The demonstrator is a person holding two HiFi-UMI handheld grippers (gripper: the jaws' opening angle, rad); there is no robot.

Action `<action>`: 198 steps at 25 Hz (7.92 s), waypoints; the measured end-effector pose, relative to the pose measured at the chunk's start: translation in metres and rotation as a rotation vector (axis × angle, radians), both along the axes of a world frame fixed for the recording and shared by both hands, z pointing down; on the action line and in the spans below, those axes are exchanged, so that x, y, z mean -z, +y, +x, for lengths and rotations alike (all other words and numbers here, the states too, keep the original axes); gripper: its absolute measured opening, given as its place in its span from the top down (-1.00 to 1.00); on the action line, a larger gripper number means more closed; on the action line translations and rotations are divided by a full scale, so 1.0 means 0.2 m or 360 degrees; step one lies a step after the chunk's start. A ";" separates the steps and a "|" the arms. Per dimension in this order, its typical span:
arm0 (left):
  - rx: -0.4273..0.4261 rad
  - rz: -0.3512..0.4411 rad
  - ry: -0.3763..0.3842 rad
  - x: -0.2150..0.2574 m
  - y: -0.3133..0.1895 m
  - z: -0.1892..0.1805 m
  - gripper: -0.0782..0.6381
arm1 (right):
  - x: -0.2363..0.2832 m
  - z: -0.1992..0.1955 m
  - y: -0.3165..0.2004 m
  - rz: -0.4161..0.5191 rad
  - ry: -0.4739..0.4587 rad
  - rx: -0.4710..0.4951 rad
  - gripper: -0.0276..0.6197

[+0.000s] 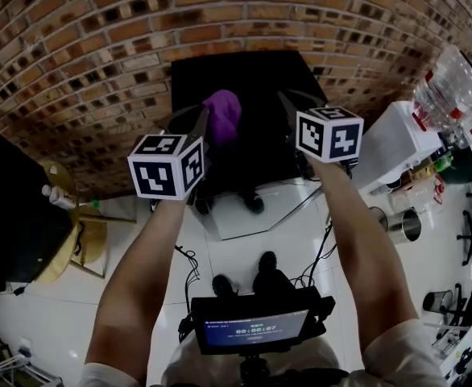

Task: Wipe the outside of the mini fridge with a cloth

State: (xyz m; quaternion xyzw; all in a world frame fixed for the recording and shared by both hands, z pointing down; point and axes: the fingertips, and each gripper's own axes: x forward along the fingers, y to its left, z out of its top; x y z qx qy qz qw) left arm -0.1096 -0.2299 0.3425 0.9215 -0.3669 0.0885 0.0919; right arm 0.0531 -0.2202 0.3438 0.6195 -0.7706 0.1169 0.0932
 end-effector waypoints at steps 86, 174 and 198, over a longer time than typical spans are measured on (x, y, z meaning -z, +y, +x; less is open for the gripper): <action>0.0018 -0.0117 0.0396 0.06 0.17 -0.14 0.70 | 0.24 -0.43 -0.41 -0.0255 0.0378 0.0429 0.55; -0.0099 -0.0167 0.0482 0.14 0.41 -0.11 0.70 | 0.24 0.20 -0.33 -0.0281 0.0495 0.0145 0.55; 0.0005 -0.0210 0.0519 0.08 0.42 -0.30 0.70 | -0.08 -1.10 -0.35 -0.0344 0.0528 0.0788 0.55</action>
